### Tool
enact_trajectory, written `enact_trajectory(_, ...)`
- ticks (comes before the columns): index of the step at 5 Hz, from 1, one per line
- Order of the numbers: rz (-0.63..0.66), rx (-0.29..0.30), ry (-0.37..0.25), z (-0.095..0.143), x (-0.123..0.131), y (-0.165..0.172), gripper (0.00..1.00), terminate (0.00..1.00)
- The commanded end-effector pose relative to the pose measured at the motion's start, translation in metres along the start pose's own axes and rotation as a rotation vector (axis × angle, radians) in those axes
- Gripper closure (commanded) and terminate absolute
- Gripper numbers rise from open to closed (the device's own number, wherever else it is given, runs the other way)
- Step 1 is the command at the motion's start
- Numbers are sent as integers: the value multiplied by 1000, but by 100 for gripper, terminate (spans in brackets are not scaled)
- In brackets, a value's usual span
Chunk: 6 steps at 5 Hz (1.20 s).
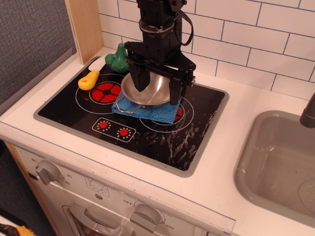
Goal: Pick up the green peppers and move it from the back of the stove to the front of the stove.
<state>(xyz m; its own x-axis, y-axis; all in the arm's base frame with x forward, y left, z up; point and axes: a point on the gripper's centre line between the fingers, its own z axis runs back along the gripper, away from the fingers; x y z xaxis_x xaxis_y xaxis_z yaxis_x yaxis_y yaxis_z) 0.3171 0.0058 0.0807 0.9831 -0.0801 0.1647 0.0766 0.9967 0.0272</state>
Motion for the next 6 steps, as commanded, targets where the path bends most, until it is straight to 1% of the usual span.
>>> enact_trajectory(1, 0, 0, 0, 0, 0, 0, 0, 0)
enact_trajectory(2, 110, 20, 25, 6, 22, 32, 0, 0)
enact_trajectory(3, 218, 85, 48, 12, 43, 72, 0, 0)
enact_trajectory(4, 298, 117, 64, 9, 62, 111, 0, 0)
enact_trajectory(5, 337, 133, 85, -3, 71, 132, 0, 0)
enact_trajectory(6, 365, 142, 100, -15, 75, 145, 0, 0)
